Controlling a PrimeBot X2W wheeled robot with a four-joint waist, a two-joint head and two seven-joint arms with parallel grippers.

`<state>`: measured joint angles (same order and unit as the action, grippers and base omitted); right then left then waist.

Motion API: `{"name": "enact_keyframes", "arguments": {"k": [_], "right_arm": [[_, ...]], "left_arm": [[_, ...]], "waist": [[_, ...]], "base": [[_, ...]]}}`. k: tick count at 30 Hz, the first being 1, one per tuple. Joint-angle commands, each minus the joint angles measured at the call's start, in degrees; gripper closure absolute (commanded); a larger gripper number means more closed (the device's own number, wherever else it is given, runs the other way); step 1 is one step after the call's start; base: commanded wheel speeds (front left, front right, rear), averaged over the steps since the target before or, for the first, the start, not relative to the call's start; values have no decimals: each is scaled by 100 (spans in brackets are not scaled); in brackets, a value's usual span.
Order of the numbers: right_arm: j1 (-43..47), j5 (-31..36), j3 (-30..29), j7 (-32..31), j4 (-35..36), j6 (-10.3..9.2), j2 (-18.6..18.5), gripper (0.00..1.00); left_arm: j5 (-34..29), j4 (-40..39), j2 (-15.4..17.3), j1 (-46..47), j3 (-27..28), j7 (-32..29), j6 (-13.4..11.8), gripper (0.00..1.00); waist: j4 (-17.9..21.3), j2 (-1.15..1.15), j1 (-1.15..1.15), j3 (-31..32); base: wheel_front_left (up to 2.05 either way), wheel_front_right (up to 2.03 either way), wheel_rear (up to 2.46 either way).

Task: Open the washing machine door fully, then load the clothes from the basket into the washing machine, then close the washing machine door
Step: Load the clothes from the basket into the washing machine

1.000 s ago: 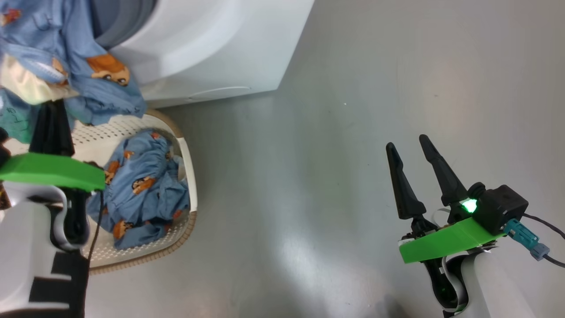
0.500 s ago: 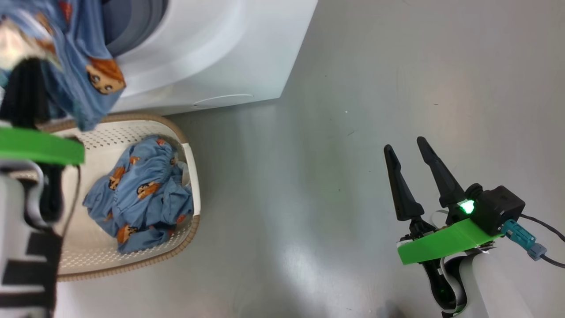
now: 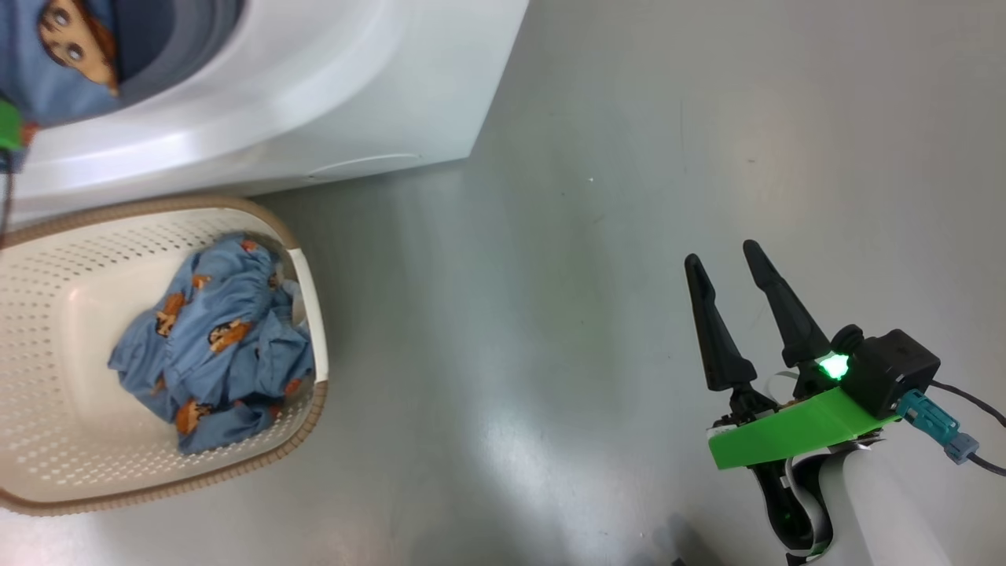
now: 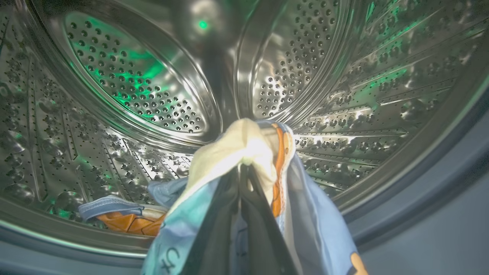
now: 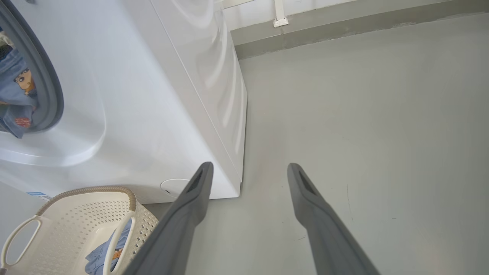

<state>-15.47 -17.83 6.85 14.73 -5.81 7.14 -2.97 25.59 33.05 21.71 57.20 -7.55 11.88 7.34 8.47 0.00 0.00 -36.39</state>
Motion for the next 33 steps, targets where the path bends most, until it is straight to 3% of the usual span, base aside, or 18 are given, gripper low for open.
{"name": "enact_keyframes", "arguments": {"k": [1,8,13,21,29,33], "right_arm": [[103,-60,145,27,147,35,10,0],[117,-141,186,27,204,35,10,0],[107,-198,250,27,250,35,10,0],[86,-274,344,27,333,35,10,0],[64,-293,367,27,364,35,10,0],[51,-296,386,27,343,35,10,0]], "left_arm": [[64,15,365,195,122,-63,14,100],[182,398,584,867,-133,-249,14,100],[91,539,730,1401,-298,-49,14,100],[-460,384,919,2108,-301,305,8,100],[-776,-56,843,2100,28,310,11,100],[-739,107,782,2044,37,310,12,100]], "waist": [[81,0,0,-96],[196,0,0,-480],[298,0,0,-749],[443,0,0,-1091],[468,0,0,-1206],[451,0,0,-1214]], "base": [[0,0,0],[0,0,0],[0,0,0],[0,0,0],[0,0,0],[0,0,0]]}}
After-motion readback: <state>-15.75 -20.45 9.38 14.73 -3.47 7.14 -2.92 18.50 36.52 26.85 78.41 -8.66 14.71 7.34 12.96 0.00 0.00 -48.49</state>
